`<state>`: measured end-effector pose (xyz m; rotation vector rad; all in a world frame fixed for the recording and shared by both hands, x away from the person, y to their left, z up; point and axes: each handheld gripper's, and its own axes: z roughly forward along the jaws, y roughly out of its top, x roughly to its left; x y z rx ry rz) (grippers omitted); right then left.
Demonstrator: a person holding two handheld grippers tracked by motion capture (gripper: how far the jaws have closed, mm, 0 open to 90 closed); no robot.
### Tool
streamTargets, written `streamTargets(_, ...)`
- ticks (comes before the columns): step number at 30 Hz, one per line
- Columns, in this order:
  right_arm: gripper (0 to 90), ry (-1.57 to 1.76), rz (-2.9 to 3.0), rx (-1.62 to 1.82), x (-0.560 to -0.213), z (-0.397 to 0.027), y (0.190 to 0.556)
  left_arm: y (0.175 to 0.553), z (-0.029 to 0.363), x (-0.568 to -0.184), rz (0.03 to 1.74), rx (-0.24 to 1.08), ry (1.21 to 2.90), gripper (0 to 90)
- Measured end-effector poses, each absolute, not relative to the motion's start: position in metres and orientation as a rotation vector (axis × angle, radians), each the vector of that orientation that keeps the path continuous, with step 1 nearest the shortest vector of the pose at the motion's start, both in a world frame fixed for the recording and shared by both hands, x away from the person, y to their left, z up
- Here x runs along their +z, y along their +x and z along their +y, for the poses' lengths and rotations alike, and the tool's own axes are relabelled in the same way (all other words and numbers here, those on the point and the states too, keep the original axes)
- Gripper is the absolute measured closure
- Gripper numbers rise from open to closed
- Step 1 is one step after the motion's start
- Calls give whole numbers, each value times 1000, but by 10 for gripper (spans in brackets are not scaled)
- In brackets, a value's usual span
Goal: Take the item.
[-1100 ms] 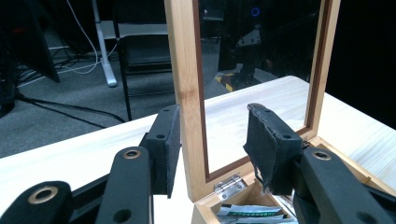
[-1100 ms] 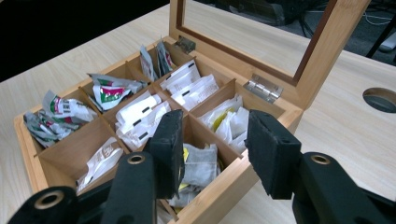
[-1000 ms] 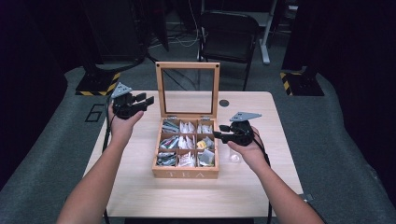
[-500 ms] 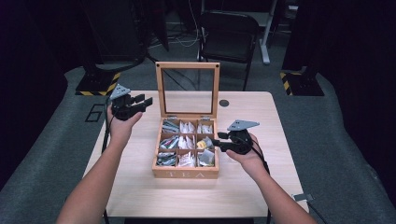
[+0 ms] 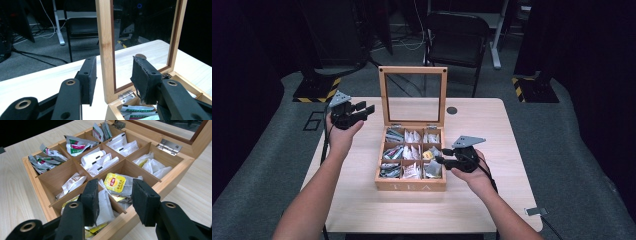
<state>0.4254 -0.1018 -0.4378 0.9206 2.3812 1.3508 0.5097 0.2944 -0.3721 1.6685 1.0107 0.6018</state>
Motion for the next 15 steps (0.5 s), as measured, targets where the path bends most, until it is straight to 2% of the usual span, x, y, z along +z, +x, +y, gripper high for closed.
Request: streamTargets(15, 645, 941, 2415, 1347, -459, -94, 421, 509, 297, -376, 1020, 604, 1665, 551)
